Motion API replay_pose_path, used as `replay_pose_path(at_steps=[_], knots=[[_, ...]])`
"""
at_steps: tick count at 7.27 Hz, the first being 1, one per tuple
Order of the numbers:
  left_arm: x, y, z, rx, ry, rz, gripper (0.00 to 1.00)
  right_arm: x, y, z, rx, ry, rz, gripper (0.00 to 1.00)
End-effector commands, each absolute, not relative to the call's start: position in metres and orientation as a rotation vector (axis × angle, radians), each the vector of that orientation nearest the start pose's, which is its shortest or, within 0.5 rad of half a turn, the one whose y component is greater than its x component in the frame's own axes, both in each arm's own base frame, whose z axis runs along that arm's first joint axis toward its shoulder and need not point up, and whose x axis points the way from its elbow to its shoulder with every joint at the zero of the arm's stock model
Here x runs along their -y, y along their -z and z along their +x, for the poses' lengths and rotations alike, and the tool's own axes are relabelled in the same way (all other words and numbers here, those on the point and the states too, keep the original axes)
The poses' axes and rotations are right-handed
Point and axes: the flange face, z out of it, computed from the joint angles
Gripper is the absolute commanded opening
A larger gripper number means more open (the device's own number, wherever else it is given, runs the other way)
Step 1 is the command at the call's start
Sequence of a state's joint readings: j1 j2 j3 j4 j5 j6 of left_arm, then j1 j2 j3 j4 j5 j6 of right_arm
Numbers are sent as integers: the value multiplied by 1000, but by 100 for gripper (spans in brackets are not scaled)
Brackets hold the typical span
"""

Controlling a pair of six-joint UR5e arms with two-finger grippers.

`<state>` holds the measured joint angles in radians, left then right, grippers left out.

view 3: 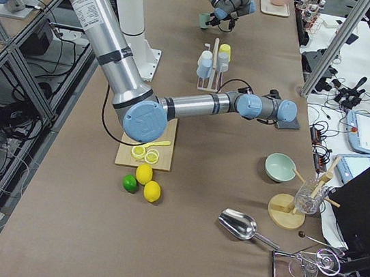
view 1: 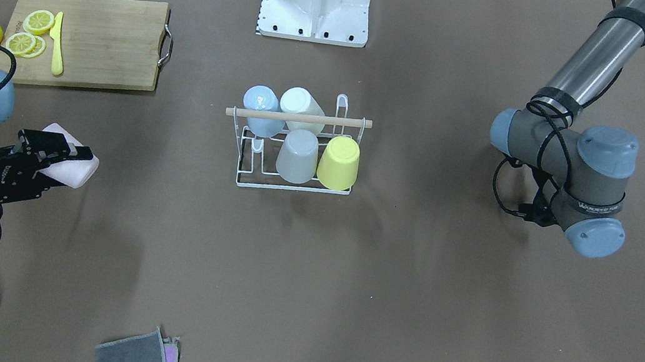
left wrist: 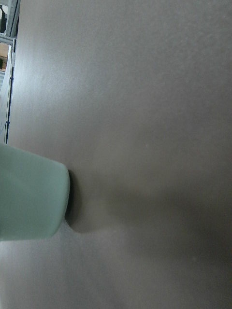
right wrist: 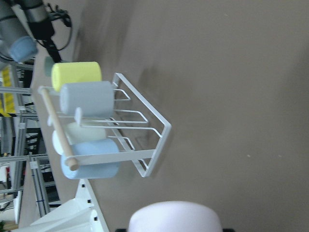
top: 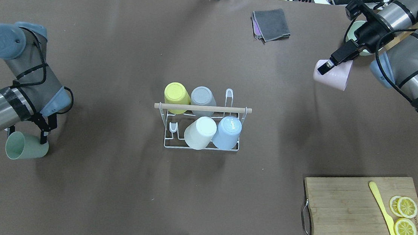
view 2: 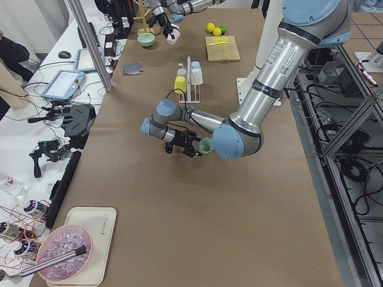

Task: Place cup on cup holder

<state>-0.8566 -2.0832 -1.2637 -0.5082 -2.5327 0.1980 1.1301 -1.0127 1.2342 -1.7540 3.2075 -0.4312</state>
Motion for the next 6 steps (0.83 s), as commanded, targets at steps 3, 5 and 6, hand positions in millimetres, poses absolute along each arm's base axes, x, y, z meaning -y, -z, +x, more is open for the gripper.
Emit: replay_pose_path(at_steps=[3,5,6], knots=[[481,-562,383,-649,-279,-1043,0,656,-397,-268,2044,898,527,35],[490,-563,373,-664,-268,-1035,0,658,-403,-268,2088,999,935,34],[517,-563,337,-715,-234,-1000,0,659,-404,-274,2109,1009,1177,34]])
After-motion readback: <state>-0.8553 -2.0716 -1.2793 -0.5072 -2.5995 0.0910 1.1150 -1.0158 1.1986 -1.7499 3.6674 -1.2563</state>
